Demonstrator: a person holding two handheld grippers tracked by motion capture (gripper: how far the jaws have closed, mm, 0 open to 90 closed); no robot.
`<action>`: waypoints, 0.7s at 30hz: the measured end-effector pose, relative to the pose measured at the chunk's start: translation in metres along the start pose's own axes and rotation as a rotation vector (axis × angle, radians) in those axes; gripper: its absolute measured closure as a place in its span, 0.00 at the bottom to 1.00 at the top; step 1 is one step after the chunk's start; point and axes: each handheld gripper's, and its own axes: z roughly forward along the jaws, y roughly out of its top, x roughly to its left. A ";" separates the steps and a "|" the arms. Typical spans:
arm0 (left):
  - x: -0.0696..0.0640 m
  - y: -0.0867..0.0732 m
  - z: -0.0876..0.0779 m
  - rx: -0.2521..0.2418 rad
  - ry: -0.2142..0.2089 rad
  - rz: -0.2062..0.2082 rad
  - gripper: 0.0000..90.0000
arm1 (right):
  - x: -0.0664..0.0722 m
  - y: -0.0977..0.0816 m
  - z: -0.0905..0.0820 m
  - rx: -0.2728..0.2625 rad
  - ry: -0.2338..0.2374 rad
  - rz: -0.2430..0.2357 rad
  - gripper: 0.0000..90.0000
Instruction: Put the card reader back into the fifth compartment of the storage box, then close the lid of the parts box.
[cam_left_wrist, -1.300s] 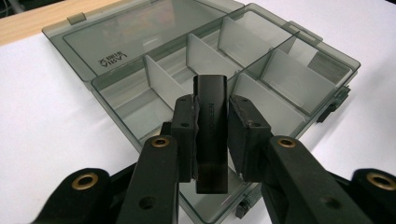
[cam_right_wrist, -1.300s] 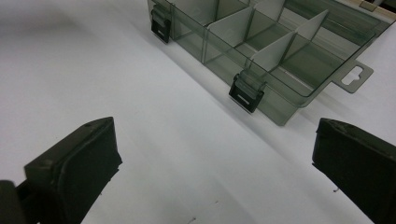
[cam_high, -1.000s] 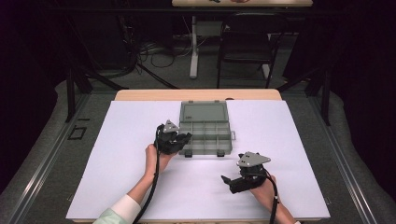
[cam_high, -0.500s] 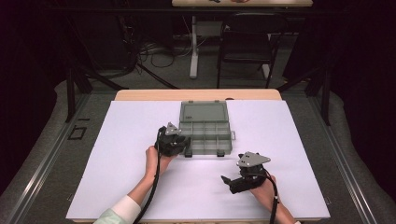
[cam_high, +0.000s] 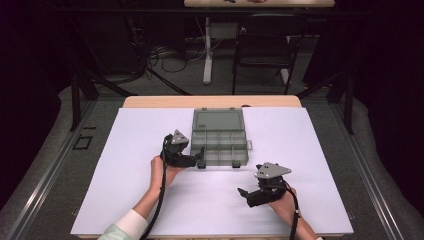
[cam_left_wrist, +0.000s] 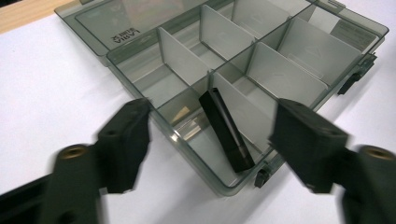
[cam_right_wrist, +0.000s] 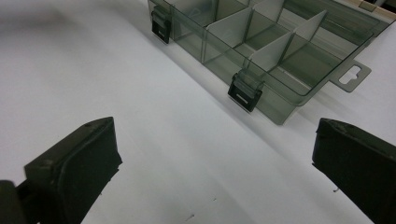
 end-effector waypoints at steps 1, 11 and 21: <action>0.000 0.000 -0.001 -0.001 -0.002 0.004 0.23 | 0.000 0.000 0.000 -0.002 0.000 0.001 0.00; -0.003 0.000 -0.003 -0.004 0.011 0.025 0.11 | -0.002 0.000 0.000 -0.008 0.001 0.000 0.00; -0.006 0.005 -0.001 0.039 0.020 0.071 0.02 | -0.001 0.000 0.001 -0.004 0.008 -0.005 0.00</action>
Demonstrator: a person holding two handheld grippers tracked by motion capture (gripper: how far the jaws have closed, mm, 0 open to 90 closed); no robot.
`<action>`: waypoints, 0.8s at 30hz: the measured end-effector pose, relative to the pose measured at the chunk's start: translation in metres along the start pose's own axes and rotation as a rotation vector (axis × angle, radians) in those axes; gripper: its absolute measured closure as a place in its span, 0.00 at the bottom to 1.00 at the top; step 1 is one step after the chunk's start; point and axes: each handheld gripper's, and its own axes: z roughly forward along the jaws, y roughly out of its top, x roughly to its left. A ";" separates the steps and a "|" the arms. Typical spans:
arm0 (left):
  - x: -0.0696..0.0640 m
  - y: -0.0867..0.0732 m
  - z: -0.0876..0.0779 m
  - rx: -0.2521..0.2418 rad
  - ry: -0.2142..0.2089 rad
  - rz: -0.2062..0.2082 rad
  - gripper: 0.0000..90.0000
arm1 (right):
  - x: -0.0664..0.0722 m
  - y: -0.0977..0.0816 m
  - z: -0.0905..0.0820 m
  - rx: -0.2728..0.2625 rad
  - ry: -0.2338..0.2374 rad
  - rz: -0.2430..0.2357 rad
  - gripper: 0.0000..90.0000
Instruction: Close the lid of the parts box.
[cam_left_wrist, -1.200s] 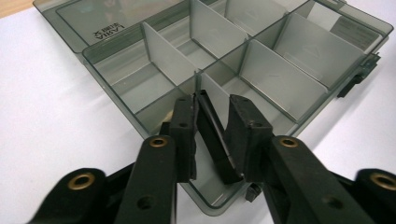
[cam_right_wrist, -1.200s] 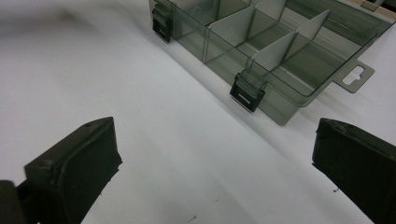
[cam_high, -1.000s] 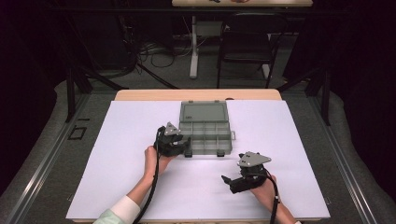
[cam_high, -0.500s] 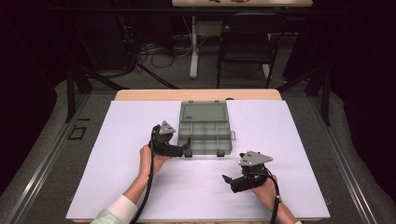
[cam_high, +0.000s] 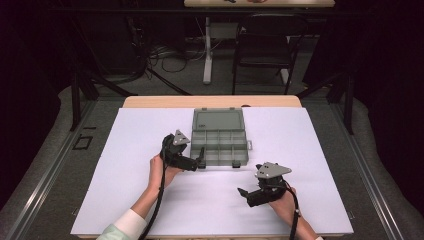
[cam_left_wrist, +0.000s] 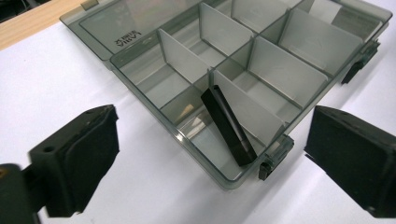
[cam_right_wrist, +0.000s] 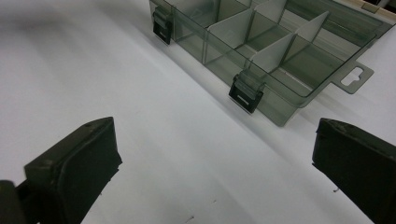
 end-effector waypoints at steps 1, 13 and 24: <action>0.000 0.001 0.001 0.009 -0.002 0.008 0.02 | 0.000 0.000 0.000 -0.004 0.001 0.001 0.00; 0.001 0.014 0.010 -0.001 -0.023 0.015 0.00 | -0.001 -0.001 0.002 0.001 -0.002 -0.002 0.00; 0.001 0.027 0.028 -0.008 -0.036 0.034 0.01 | -0.001 -0.001 0.004 0.004 0.002 -0.001 0.00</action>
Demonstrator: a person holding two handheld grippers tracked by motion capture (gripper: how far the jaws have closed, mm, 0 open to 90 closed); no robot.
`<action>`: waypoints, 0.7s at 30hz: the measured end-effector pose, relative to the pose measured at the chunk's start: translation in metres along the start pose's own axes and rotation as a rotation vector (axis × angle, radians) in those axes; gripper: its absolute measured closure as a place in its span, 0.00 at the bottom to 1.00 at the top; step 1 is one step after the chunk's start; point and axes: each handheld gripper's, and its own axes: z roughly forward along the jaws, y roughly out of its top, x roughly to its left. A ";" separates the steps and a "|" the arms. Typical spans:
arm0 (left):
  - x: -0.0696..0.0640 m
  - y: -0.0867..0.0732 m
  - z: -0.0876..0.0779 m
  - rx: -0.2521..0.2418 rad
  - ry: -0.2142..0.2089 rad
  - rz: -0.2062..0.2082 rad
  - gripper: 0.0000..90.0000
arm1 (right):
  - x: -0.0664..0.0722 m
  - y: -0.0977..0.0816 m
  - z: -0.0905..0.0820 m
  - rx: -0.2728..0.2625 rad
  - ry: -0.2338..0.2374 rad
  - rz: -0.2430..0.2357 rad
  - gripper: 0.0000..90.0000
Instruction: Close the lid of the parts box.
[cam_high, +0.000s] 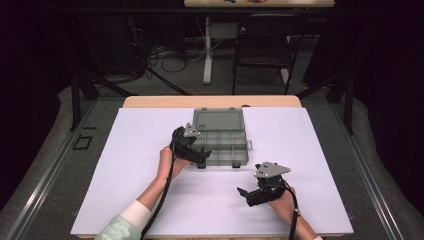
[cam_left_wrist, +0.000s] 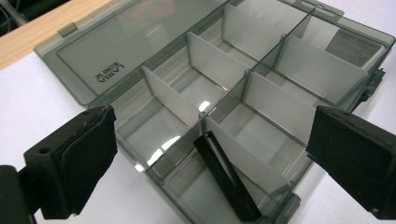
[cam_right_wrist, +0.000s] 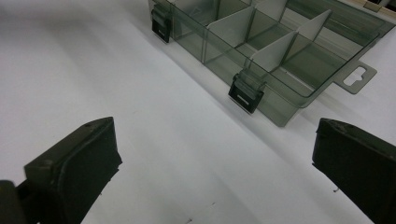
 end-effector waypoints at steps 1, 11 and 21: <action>-0.001 0.001 0.002 0.002 -0.002 0.004 0.01 | 0.000 0.000 0.000 0.000 0.000 -0.004 0.00; -0.003 0.004 0.015 0.017 0.005 0.022 0.27 | 0.001 0.000 0.000 -0.002 0.001 -0.003 0.00; -0.001 0.004 0.022 0.041 0.017 0.015 0.44 | 0.001 0.000 0.001 0.001 0.005 -0.007 0.00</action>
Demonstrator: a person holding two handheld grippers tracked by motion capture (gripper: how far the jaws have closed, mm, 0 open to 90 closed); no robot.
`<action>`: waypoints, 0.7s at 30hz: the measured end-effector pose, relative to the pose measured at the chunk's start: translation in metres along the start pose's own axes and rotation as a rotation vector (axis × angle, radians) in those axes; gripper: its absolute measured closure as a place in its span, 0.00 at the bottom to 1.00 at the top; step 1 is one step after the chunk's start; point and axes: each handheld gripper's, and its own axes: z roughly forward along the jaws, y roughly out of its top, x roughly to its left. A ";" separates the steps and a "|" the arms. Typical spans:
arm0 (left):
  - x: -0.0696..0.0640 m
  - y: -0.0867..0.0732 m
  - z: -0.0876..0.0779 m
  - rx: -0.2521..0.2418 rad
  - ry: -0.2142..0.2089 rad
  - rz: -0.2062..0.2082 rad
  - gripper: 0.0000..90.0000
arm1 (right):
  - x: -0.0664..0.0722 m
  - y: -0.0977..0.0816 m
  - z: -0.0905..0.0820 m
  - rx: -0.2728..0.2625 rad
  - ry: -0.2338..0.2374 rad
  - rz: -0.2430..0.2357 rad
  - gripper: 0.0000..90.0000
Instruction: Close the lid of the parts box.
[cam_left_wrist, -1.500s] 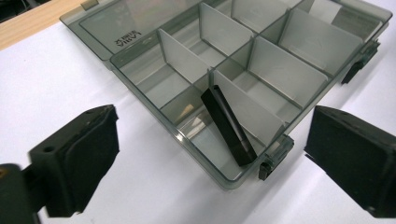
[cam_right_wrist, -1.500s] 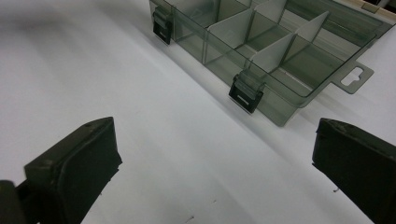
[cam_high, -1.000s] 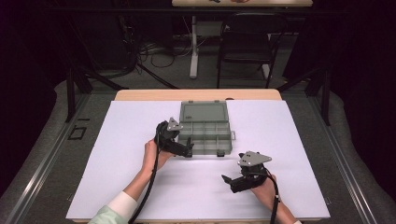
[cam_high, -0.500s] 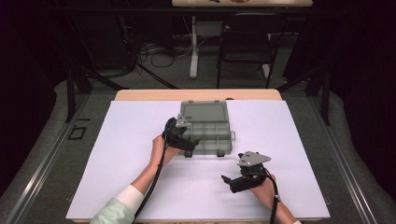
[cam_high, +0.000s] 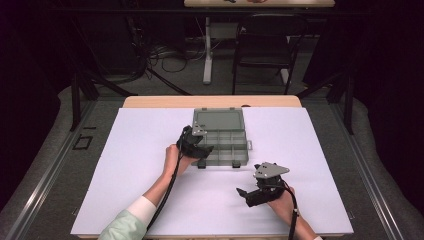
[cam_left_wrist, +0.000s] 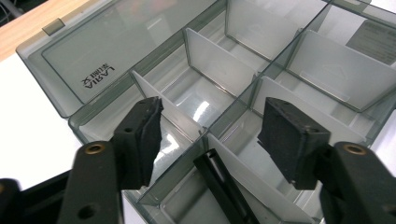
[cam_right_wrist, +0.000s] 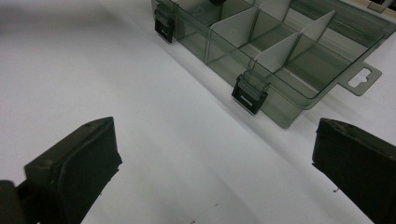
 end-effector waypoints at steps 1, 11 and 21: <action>0.000 0.000 0.001 0.011 -0.002 0.007 0.45 | 0.000 0.000 0.000 0.000 0.000 0.000 0.00; 0.003 0.000 0.009 0.021 -0.005 -0.017 0.50 | 0.001 0.000 0.000 -0.001 0.008 -0.011 0.00; 0.006 -0.002 0.015 0.039 -0.019 -0.038 0.52 | 0.001 0.000 0.001 -0.003 0.008 -0.014 0.00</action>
